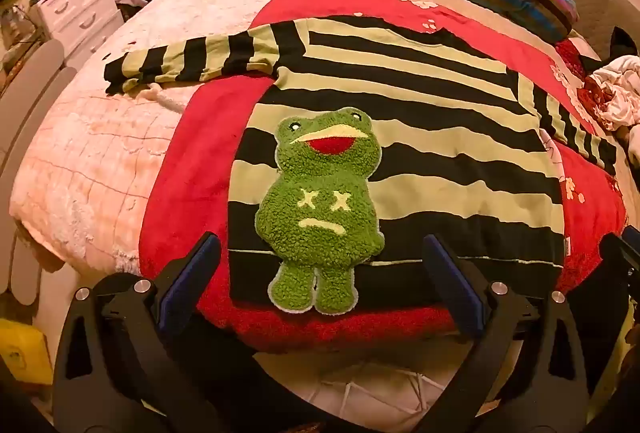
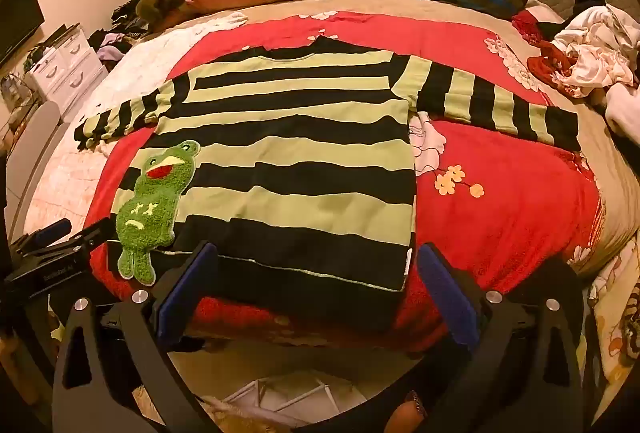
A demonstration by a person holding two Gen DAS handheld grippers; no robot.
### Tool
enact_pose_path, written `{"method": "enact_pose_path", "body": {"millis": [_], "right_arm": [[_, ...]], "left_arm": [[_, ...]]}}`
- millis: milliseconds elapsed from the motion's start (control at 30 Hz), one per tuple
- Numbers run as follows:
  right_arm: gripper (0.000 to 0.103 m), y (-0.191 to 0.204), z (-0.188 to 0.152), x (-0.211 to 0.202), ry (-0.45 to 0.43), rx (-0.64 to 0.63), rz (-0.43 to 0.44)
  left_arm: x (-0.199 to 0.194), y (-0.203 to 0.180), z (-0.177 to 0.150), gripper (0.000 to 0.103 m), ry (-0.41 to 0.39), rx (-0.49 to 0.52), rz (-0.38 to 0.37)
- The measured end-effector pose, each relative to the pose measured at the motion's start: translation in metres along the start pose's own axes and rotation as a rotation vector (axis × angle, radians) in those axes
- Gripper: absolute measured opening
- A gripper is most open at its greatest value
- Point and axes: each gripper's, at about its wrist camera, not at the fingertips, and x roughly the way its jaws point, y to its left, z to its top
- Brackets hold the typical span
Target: Fold small clothes
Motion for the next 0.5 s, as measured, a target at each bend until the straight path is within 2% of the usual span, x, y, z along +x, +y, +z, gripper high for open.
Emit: {"method": "enact_pose_path", "body": {"millis": [267, 500], "right_arm": [[0.099, 0.001, 0.008, -0.007, -0.004, -0.003, -0.008], [0.099, 0.002, 0.003, -0.006, -0.018, -0.012, -0.015]], "left_arm": [[-0.005, -0.002, 0.006, 0.094, -0.003, 0.010, -0.006], [-0.006, -0.004, 0.002, 0.094, -0.022, 0.009, -0.010]]}}
